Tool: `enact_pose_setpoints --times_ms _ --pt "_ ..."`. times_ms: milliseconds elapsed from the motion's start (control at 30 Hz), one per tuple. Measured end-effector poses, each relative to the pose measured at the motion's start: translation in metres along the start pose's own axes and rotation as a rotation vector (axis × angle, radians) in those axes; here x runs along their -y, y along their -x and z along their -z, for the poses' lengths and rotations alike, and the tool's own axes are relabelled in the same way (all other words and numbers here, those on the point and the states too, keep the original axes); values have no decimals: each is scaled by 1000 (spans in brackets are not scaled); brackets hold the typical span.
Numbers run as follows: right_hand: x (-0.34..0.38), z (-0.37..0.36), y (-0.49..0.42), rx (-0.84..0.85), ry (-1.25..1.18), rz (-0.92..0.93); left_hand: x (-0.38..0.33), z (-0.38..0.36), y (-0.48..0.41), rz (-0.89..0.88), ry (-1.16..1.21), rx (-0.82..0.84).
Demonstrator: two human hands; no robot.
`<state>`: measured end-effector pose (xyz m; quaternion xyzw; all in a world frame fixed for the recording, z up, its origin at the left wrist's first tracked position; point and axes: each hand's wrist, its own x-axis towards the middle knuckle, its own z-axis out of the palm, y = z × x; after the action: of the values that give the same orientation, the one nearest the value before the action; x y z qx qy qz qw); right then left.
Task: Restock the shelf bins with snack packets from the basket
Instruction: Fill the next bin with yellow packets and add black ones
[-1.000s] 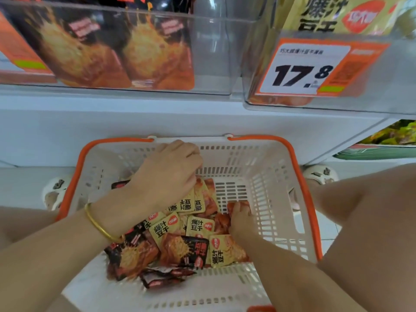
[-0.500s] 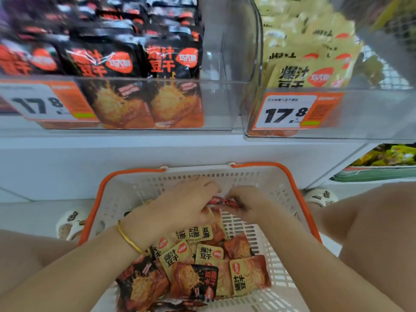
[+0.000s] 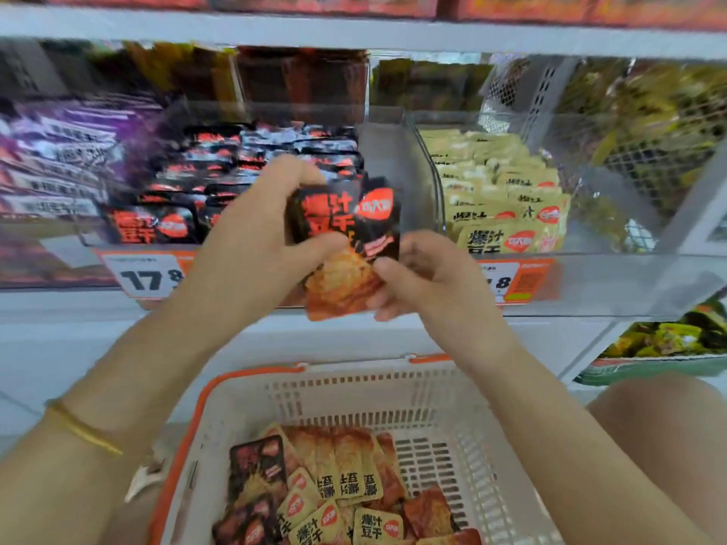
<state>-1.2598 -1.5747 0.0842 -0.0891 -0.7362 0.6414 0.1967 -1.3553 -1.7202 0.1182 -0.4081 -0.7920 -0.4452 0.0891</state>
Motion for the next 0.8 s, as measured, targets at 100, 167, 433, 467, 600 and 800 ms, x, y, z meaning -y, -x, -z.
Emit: enact_pose_setpoints --times_ms 100,167,433,467,600,800 --pt "21 -8 -24 -144 76 168 -7 12 -21 -84 -2 -131" --pt "22 -11 -35 -203 162 198 -3 11 -29 -82 -46 -153" --pt "7 -17 -48 -280 681 278 31 -16 -24 -40 -464 -19" --pt "8 -17 -49 -257 714 269 35 -18 -24 -49 -530 -25" --pt "9 -18 -57 -165 862 233 49 -19 -19 -114 -665 -114" --pt "14 -15 -60 -125 738 163 38 -18 -9 -89 -657 -240"
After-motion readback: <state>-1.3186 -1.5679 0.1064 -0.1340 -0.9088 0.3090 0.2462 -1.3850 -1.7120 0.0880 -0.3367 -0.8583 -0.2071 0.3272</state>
